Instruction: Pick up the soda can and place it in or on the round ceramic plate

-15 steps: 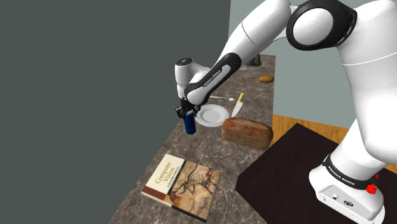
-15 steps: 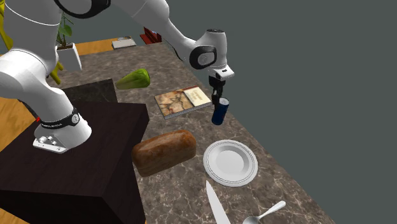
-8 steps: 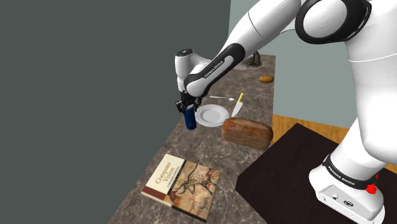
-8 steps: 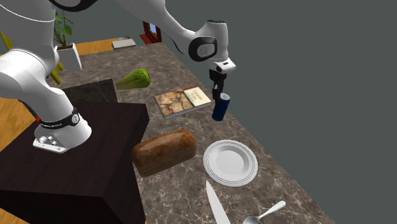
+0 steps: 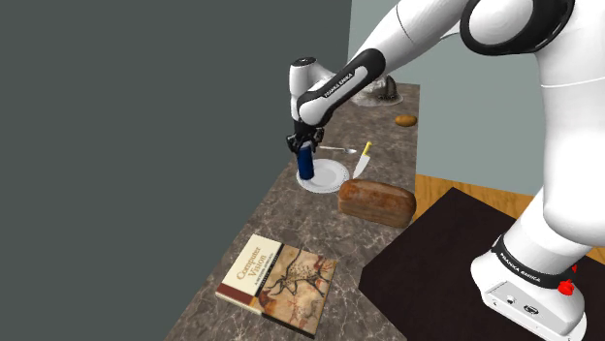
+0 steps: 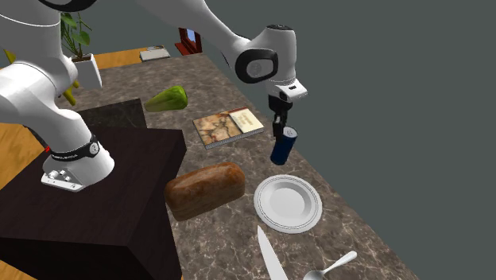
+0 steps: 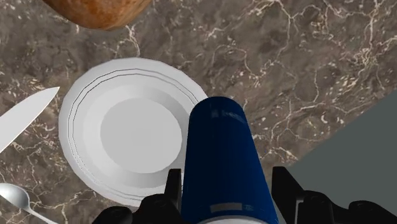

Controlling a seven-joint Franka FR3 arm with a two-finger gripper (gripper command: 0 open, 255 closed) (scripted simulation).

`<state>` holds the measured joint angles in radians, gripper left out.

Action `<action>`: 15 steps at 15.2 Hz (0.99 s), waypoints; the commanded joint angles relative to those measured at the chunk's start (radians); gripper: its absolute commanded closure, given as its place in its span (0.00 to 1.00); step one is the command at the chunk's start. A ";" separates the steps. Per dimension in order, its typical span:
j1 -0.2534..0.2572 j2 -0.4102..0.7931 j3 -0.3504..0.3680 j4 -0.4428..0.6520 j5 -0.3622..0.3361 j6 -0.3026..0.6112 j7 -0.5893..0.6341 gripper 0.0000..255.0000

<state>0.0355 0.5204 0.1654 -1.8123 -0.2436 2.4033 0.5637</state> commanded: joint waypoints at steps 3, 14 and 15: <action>-0.071 -0.013 -0.007 0.002 0.020 -0.006 -0.094 1.00; -0.162 0.036 -0.026 0.047 0.039 0.009 -0.217 1.00; -0.161 0.044 -0.028 0.046 0.036 0.019 -0.215 1.00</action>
<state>-0.1265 0.5559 0.1396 -1.7641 -0.2047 2.4098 0.3467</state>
